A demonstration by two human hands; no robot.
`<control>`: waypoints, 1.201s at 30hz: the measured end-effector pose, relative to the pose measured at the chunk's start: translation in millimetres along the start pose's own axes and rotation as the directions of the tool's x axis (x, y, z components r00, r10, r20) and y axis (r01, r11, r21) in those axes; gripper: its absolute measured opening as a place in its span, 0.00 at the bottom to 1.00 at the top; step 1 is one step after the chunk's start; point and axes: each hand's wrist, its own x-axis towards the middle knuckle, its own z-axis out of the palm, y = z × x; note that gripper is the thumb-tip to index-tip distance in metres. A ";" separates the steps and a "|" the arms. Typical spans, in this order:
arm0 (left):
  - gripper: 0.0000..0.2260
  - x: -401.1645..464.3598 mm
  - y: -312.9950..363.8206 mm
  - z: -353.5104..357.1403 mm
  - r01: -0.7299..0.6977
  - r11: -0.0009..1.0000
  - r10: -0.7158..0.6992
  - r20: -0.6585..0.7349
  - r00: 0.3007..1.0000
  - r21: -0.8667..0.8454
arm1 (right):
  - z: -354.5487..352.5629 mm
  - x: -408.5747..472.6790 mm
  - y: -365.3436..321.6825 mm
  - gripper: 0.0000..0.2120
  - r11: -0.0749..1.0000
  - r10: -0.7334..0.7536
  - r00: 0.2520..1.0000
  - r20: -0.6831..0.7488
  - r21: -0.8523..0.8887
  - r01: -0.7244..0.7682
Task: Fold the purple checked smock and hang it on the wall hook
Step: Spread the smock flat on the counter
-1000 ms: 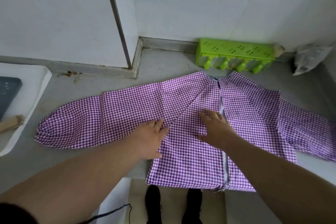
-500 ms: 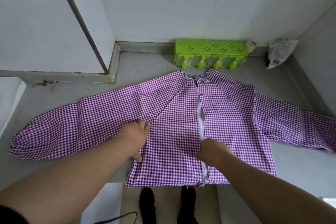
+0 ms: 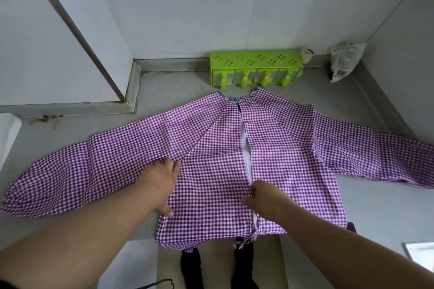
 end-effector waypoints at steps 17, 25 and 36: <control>0.56 7.9 14.7 -36.6 0.005 0.999 -0.006 -0.025 1.000 -0.031 | -19.5 -0.4 31.7 0.27 0.958 -0.166 0.977 -0.136 -0.256 0.127; 0.59 25.1 40.8 -66.2 -0.038 0.999 0.038 0.003 0.999 0.008 | -22.5 11.3 41.4 0.28 0.939 -0.239 0.971 0.002 -0.255 0.232; 0.67 38.5 55.2 -81.0 -0.003 1.000 0.002 0.060 0.998 0.016 | -14.1 21.4 53.8 0.32 0.550 -0.679 0.722 0.134 -0.558 0.621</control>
